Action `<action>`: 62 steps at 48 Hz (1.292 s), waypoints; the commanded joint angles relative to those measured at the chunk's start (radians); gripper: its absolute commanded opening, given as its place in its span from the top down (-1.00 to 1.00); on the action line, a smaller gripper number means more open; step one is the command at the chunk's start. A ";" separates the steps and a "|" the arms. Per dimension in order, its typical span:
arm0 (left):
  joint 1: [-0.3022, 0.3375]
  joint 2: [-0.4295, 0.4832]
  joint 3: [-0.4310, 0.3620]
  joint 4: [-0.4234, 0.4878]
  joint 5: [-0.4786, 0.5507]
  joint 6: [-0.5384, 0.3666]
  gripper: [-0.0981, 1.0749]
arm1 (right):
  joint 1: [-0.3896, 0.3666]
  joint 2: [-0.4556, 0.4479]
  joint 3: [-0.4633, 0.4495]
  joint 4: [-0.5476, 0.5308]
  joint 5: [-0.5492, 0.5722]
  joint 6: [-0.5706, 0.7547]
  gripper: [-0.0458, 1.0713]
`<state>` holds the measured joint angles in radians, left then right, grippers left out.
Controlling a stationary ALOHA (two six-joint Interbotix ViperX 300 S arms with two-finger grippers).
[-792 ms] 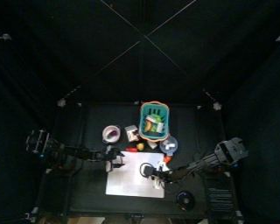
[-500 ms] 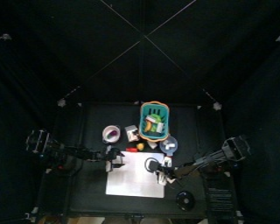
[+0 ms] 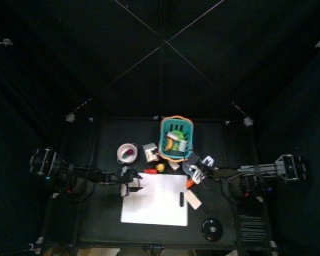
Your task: Place piece of sushi in bowl
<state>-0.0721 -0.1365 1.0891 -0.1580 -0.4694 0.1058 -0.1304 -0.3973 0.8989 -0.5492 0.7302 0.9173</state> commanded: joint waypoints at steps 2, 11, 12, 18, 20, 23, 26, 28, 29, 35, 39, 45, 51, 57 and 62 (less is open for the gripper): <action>0.000 -0.003 -0.009 0.000 -0.005 0.002 -0.70 | -0.055 0.012 0.003 -0.015 -0.037 0.000 -0.14; 0.000 -0.003 -0.009 0.000 -0.005 0.002 -0.70 | -0.110 0.041 0.008 -0.028 -0.052 0.000 -0.15; 0.000 -0.003 -0.008 0.000 -0.005 0.002 -0.70 | -0.114 0.043 0.008 -0.029 -0.052 0.000 -0.16; 0.000 -0.003 -0.008 0.000 -0.005 0.002 -0.70 | -0.121 0.049 0.014 -0.037 -0.080 0.000 -0.23; 0.000 -0.003 -0.008 0.000 -0.005 0.002 -0.70 | -0.124 0.049 0.017 -0.037 -0.092 0.000 -0.27; 0.000 -0.003 -0.008 0.000 -0.005 0.002 -0.70 | -0.130 0.049 0.018 -0.037 -0.098 0.002 -0.35; 0.000 -0.003 -0.008 0.000 -0.005 0.002 -0.70 | -0.147 0.051 0.023 -0.032 -0.100 0.002 -0.47; 0.000 -0.003 -0.008 0.000 -0.005 0.002 -0.70 | -0.150 0.051 0.028 -0.031 -0.103 0.000 -0.53; 0.000 -0.003 -0.008 0.000 -0.005 0.002 -0.70 | -0.150 0.049 0.029 -0.032 -0.104 0.000 -0.57; 0.000 -0.003 -0.006 0.000 -0.005 0.002 -0.70 | -0.152 0.051 0.041 -0.028 -0.110 0.000 -0.72; 0.000 -0.003 -0.006 0.000 -0.005 0.002 -0.70 | -0.152 0.051 0.048 -0.021 -0.114 0.000 -0.75; 0.000 -0.003 -0.006 0.000 -0.005 0.002 -0.70 | -0.152 0.051 0.054 -0.012 -0.114 0.000 -0.75; 0.000 -0.003 -0.006 0.000 -0.005 0.002 -0.70 | -0.150 0.049 0.052 -0.003 -0.115 0.000 -0.75; 0.000 -0.003 -0.006 0.000 -0.003 0.000 -0.70 | -0.150 0.051 0.049 0.005 -0.115 0.000 -0.75; 0.000 -0.003 -0.006 0.000 -0.005 0.000 -0.70 | -0.143 0.051 0.046 0.009 -0.115 0.000 -0.76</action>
<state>-0.0721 -0.1365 1.0907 -0.1580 -0.4679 0.1058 -0.2777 -0.3375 0.9618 -0.5415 0.6197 0.9173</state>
